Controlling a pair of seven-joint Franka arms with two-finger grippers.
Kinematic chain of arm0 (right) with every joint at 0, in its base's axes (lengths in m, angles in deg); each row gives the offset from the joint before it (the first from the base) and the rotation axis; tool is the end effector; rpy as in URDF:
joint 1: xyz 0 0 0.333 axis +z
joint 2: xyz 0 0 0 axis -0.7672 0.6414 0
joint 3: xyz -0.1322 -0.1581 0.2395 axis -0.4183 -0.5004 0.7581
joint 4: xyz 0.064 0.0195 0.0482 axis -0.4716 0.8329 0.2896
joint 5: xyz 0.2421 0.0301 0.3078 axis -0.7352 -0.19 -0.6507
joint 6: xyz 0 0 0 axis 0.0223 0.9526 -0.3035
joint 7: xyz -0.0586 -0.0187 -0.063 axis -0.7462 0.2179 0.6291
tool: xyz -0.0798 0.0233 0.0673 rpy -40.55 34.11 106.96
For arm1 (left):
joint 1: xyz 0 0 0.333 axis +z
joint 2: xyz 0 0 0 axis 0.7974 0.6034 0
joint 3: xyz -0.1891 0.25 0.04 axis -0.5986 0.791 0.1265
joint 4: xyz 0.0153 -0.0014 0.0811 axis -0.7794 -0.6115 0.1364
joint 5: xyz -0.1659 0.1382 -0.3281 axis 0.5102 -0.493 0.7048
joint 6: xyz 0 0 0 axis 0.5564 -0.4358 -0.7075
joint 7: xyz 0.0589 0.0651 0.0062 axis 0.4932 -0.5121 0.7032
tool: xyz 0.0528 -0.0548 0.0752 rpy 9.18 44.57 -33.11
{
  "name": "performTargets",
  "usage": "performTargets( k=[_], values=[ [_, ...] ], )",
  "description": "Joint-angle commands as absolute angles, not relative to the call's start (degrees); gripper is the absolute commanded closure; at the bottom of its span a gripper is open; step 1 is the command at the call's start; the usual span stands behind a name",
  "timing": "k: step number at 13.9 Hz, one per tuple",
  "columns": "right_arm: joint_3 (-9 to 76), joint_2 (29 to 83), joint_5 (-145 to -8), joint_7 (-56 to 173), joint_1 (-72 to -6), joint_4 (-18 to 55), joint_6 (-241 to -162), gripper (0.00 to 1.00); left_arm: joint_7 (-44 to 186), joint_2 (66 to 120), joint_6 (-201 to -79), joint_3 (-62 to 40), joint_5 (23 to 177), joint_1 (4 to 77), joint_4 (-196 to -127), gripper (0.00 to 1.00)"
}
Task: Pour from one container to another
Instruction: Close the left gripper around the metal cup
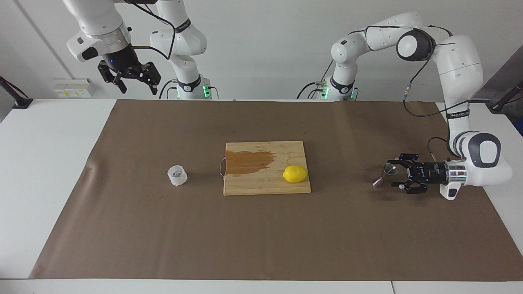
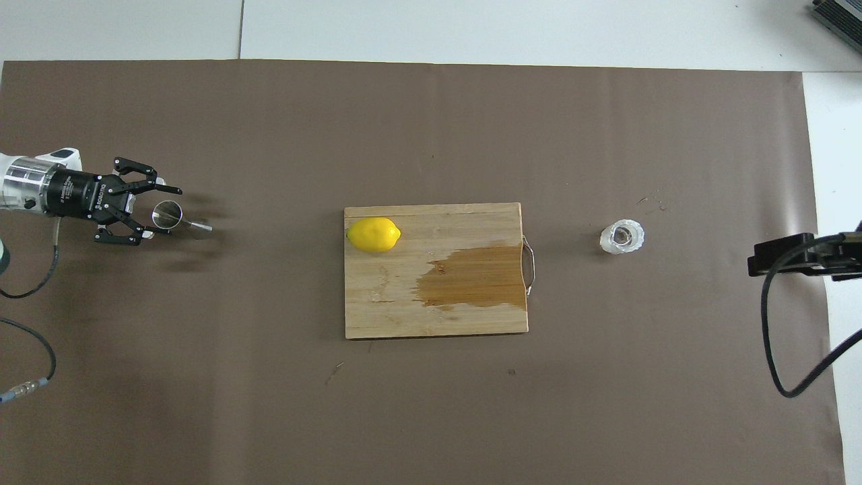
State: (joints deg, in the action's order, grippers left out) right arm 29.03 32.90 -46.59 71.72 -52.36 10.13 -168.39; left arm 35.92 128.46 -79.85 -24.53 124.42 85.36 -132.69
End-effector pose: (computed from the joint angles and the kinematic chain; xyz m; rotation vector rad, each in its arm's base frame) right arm 0.5002 0.0067 0.6473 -3.1360 0.1226 0.0858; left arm 0.6483 0.1288 0.2699 1.5625 1.2645 -1.2163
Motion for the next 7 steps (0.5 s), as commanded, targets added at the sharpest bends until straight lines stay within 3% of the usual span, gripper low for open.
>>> performTargets(
  k=[1, 3, 7],
  values=[
    [29.35, 31.39, -46.76, 70.14, -53.27, 11.61, -168.32, 0.00, 36.45, 128.70, -80.66, -25.48, 123.67, 86.11, -132.93, 0.72],
    [29.35, 31.48, -46.76, 70.14, -53.27, 11.61, -168.32, 0.00, 36.01, 128.61, -80.57, -25.83, 123.85, 86.28, -132.93, 0.98],
    [29.26, 31.39, -46.76, 70.14, -53.27, 11.61, -168.32, 0.00, 35.92, 128.61, -80.57, -26.53, 123.93, 86.64, -133.02, 1.00]
  ],
)
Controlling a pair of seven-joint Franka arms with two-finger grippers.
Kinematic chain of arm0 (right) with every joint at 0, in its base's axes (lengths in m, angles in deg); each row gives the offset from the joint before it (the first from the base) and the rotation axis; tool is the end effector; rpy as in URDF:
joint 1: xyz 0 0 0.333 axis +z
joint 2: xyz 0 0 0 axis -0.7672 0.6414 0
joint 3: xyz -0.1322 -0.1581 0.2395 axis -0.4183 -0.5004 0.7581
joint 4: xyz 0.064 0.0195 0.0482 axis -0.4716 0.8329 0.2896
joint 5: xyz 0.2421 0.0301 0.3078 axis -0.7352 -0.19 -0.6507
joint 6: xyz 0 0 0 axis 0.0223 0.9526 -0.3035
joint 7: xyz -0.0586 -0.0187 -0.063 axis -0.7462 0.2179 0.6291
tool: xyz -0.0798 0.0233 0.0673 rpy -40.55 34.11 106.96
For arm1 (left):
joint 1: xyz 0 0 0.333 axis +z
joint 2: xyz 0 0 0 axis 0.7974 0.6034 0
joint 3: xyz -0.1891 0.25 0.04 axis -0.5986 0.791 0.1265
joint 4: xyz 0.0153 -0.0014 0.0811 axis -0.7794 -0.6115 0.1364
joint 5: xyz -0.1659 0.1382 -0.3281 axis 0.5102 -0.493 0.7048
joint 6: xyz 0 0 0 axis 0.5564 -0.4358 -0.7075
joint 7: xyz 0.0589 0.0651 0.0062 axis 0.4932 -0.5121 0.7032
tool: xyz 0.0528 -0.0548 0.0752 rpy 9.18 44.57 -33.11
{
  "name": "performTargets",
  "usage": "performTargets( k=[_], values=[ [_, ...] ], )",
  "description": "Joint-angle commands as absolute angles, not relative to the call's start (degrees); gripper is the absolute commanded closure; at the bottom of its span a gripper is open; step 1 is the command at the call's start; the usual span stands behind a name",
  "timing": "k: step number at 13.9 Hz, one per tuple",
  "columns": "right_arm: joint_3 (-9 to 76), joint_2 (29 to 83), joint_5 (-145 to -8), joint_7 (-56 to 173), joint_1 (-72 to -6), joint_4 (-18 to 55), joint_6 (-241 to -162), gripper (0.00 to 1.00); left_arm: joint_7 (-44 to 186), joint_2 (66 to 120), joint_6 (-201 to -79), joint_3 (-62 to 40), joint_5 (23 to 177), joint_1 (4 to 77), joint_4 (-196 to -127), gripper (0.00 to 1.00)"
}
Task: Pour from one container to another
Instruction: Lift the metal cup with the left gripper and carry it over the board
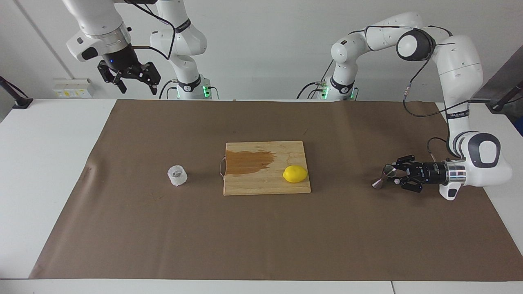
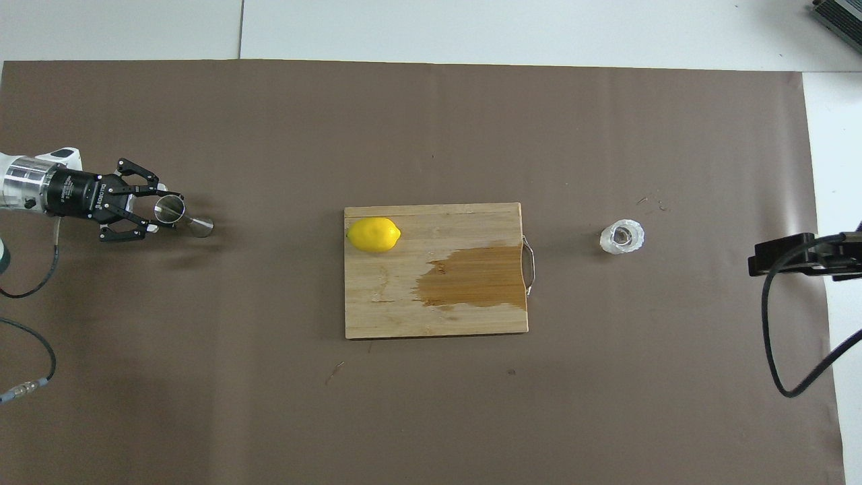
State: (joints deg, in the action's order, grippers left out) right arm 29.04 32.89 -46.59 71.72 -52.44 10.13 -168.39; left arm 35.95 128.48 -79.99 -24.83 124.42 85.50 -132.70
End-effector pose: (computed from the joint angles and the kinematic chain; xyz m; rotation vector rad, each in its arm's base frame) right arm 0.5002 0.0061 0.6473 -3.1359 0.1245 0.0855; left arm 0.6487 0.1280 0.2704 1.5618 1.2613 -1.2143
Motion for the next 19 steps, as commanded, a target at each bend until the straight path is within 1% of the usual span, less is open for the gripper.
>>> performTargets(
  k=[1, 3, 9, 11, 14, 16, 19],
  values=[
    [29.35, 31.48, -46.76, 70.14, -53.27, 11.53, -168.32, 0.00, 35.74, 128.70, -80.57, -26.62, 124.02, 86.72, -133.02, 1.00],
    [29.26, 31.39, -46.76, 70.14, -53.27, 11.61, -168.32, 0.00, 35.92, 128.70, -79.61, -27.49, 124.72, 86.64, -133.02, 1.00],
    [29.43, 31.39, -46.67, 70.14, -53.18, 11.61, -168.32, 0.00, 34.16, 127.82, -77.76, -31.81, 128.06, 84.01, -136.71, 1.00],
    [29.26, 31.39, -46.76, 70.14, -53.27, 11.61, -168.32, 0.00, 33.90, 124.76, -77.41, -31.81, 130.07, 81.11, -139.86, 1.00],
    [29.26, 31.39, -46.76, 70.14, -53.27, 11.61, -168.32, 0.00, 32.40, 118.70, -78.02, -31.55, 135.61, 78.03, -145.92, 1.00],
    [29.26, 31.39, -46.76, 70.14, -53.27, 11.61, -168.32, 0.00, 32.58, 115.18, -78.46, -31.37, 138.59, 74.96, -148.56, 1.00],
    [29.26, 31.39, -46.76, 70.14, -53.27, 11.61, -168.32, 0.00, 32.67, 108.86, -84.33, -31.37, 143.86, 71.79, -155.85, 1.00]
  ],
)
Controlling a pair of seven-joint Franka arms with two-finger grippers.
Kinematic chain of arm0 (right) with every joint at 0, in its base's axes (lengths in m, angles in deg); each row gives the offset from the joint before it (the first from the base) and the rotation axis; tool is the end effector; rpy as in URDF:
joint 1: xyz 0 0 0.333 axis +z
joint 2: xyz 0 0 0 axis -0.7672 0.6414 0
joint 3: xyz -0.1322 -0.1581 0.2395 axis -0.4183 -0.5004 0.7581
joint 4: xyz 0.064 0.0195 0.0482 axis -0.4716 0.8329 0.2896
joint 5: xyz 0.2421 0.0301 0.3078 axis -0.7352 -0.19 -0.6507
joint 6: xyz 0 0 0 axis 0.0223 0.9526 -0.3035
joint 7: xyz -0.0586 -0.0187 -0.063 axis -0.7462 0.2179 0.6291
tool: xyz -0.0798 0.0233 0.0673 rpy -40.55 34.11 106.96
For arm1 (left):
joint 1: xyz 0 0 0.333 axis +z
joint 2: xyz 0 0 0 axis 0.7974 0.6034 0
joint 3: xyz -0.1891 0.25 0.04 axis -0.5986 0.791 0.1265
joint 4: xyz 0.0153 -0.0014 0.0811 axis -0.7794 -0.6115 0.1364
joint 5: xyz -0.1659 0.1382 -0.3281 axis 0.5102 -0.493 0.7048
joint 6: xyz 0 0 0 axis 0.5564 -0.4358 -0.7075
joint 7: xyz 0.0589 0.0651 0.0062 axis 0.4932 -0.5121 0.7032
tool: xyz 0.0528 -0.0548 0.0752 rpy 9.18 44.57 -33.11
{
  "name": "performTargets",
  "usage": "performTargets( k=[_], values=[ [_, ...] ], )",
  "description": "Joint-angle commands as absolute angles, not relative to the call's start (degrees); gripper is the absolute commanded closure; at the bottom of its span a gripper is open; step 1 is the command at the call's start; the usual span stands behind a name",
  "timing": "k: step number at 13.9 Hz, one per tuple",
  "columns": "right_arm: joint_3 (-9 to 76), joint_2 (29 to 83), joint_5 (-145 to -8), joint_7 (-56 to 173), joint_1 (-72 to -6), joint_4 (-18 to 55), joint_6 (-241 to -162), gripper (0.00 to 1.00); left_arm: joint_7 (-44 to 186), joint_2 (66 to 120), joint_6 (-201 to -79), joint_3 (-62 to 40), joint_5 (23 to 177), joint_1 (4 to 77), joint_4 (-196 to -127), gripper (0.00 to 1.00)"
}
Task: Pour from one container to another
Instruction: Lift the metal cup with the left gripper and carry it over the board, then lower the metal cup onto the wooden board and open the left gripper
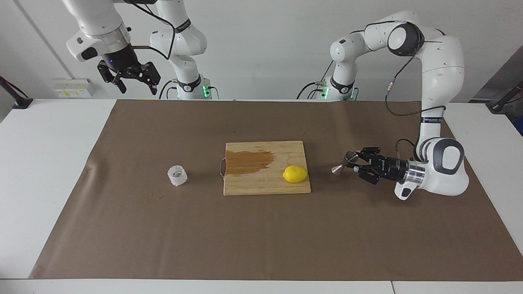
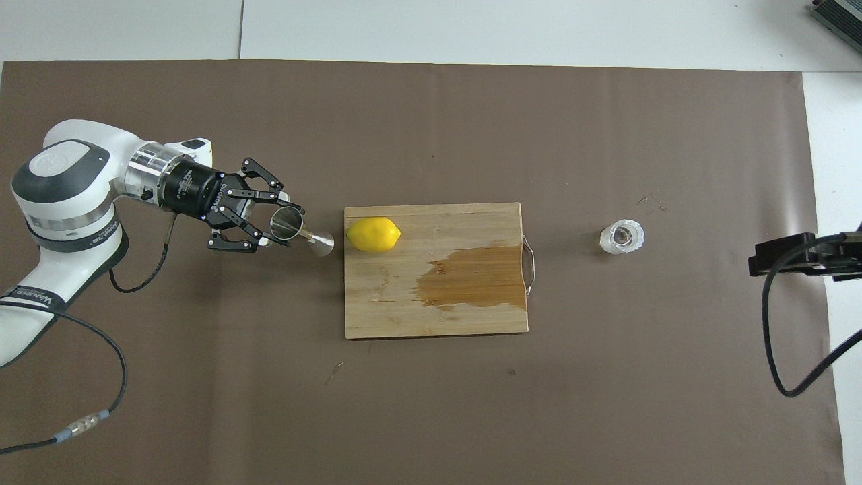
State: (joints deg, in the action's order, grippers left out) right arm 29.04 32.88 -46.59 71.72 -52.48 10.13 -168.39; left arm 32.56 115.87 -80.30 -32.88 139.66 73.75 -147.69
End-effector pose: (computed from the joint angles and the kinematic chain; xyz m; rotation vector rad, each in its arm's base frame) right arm 0.5001 0.0058 0.6474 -3.1359 0.1256 0.0853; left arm 0.6146 -0.1139 0.3518 1.5257 0.9792 -1.4945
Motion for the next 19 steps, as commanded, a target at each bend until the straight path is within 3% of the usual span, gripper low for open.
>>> performTargets(
  k=[1, 12, 19],
  values=[
    [29.26, 31.39, -46.76, 70.14, -53.27, 11.61, -168.32, 0.00, 32.75, 106.83, -86.35, -31.37, 146.23, 70.04, -158.22, 1.00],
    [29.26, 31.39, -46.76, 70.14, -53.27, 11.61, -168.32, 0.00, 42.84, 99.87, -117.64, -31.37, 171.11, 48.86, -171.69, 1.00],
    [28.82, 31.13, -46.76, 69.97, -53.35, 11.79, -168.14, 0.00, 48.66, 98.29, -126.27, -31.11, 177.89, 44.80, -176.61, 1.00]
  ],
)
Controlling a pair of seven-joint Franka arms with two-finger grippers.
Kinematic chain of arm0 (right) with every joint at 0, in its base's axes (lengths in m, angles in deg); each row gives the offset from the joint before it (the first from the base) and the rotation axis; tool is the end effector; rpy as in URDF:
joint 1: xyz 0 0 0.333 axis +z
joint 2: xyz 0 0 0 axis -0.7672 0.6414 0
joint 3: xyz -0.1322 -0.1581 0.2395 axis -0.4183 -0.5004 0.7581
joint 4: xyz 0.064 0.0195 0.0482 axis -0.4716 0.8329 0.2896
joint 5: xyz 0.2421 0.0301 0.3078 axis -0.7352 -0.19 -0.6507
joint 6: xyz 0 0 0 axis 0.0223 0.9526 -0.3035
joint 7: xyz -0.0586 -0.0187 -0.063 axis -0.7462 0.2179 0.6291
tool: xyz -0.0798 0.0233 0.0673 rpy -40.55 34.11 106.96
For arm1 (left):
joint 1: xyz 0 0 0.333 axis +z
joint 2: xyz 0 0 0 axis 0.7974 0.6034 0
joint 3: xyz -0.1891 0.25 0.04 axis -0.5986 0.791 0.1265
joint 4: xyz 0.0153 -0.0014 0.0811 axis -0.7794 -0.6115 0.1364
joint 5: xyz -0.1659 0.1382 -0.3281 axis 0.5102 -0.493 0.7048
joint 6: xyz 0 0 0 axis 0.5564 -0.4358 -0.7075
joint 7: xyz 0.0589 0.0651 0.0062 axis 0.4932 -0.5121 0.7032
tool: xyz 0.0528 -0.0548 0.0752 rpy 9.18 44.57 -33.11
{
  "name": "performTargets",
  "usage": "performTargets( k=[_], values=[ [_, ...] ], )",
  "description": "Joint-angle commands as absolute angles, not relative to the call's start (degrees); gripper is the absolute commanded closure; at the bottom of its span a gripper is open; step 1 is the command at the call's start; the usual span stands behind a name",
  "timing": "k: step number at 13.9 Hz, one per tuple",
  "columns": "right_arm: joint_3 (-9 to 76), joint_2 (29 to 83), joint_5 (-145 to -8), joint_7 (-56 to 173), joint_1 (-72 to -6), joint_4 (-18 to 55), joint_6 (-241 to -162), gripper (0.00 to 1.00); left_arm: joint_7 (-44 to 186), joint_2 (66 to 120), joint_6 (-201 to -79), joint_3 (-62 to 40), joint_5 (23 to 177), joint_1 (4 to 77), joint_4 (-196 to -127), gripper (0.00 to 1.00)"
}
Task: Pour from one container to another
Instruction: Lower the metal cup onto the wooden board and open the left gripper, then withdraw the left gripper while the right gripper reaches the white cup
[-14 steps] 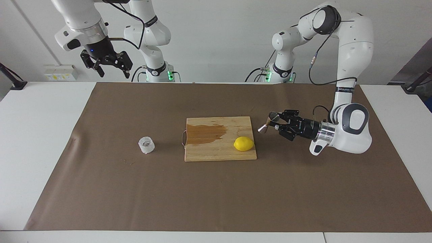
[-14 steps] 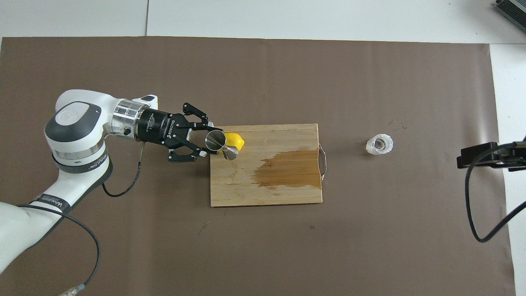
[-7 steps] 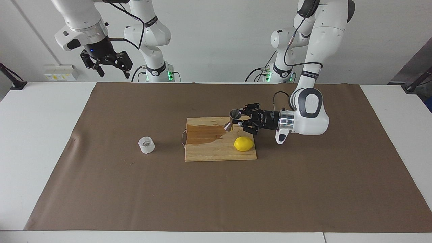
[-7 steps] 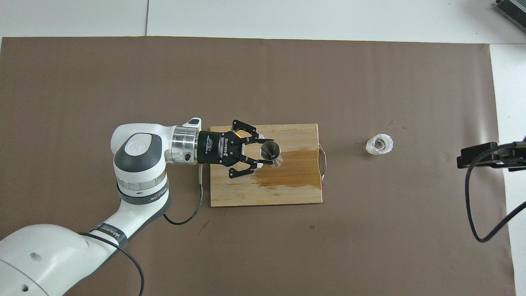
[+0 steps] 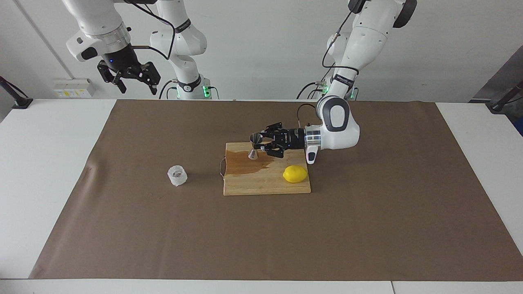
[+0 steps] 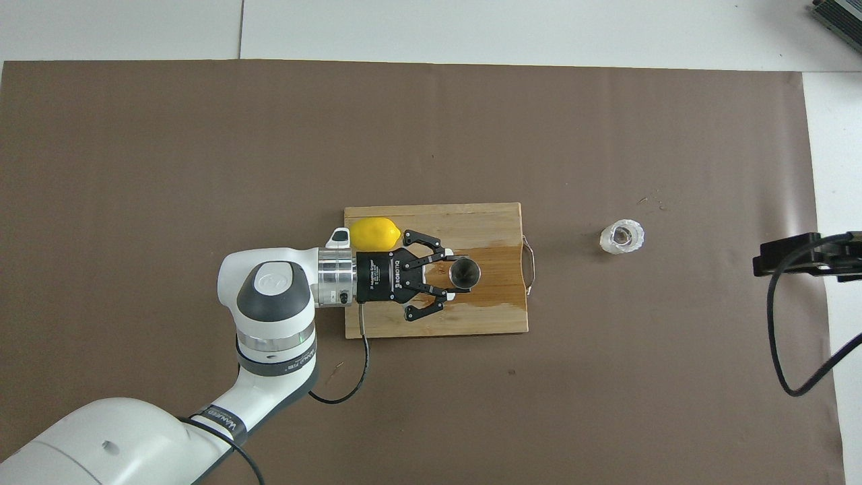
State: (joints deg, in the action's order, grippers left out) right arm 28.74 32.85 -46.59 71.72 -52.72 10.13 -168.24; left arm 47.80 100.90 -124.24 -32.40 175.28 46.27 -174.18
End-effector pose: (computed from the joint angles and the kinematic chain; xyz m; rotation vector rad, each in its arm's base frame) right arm 0.4997 0.0009 0.6475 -3.1343 0.1402 0.0885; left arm 0.4796 -0.3316 0.2940 1.3730 1.3246 -1.1120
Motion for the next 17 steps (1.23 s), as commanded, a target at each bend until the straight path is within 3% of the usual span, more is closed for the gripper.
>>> performTargets(
  k=[1, 4, 13, 17],
  values=[
    [28.82, 31.13, -46.76, 69.97, -53.09, 11.96, -168.58, 0.00, 48.58, 98.29, -126.45, -31.11, 178.59, 44.80, -176.88, 1.00],
    [28.99, 31.13, -46.76, 67.44, -52.65, 12.40, -169.19, 0.00, 48.66, 98.29, -127.85, -31.11, 179.39, 44.02, -176.97, 1.00],
    [28.82, 31.30, -49.21, 28.17, -53.53, 17.49, -181.23, 0.00, 48.75, 98.55, -132.42, -31.11, 181.59, 41.20, -176.88, 0.95],
    [28.73, 31.91, -52.54, 14.37, -54.14, 20.84, -184.66, 0.00, 48.75, 98.64, -132.78, -31.19, 181.59, 41.11, -176.79, 0.67]
  ],
)
